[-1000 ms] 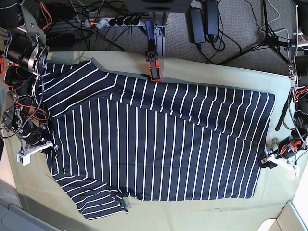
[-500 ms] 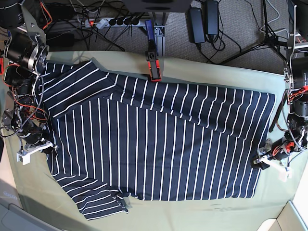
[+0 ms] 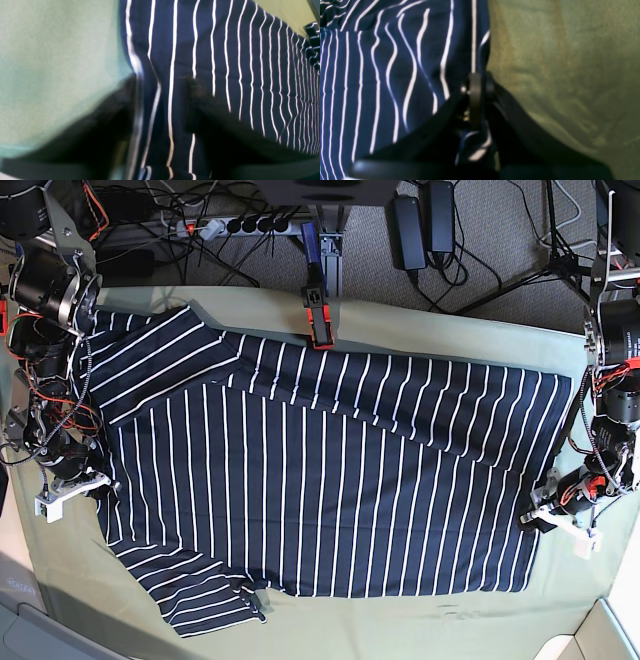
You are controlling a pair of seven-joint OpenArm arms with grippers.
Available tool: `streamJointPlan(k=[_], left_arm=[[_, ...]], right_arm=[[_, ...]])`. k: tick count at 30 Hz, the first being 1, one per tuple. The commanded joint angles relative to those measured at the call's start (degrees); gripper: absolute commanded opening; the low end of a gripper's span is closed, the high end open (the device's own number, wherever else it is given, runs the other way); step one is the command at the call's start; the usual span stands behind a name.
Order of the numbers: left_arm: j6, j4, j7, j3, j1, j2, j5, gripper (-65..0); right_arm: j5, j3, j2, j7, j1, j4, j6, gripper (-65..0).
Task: Fold the T-shirt properly
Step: 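Lower both grippers to the shirt's side edges and grasp them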
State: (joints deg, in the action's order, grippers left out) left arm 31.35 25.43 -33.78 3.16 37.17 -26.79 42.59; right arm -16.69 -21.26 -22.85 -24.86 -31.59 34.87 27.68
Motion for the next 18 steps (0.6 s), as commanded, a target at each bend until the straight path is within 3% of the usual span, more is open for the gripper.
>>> streamJointPlan(k=[1, 4, 13, 18], left_arm=[[-0.3, 0.7, 1.0, -0.2, 1.9, -0.7, 0.9, -53.3], [-0.3, 0.7, 1.5, -0.2, 1.9, -0.7, 0.8, -65.0], [-0.1, 0.7, 1.4, -0.2, 1.9, -0.7, 0.8, -65.0], [5.4, 0.8, -0.7, -0.2, 1.9, -1.2, 2.9, -65.0]], right_arm=[[-0.5, -0.1, -1.1, 0.7, -1.6, 0.9, 2.3, -65.0], [-0.5, -0.1, -1.1, 0.7, -1.6, 0.9, 2.3, -65.0], [-0.5, -0.1, -1.1, 0.7, -1.6, 0.9, 2.3, -65.0], [-1.3, -0.1, -1.1, 0.1, -1.6, 0.9, 2.3, -65.0]])
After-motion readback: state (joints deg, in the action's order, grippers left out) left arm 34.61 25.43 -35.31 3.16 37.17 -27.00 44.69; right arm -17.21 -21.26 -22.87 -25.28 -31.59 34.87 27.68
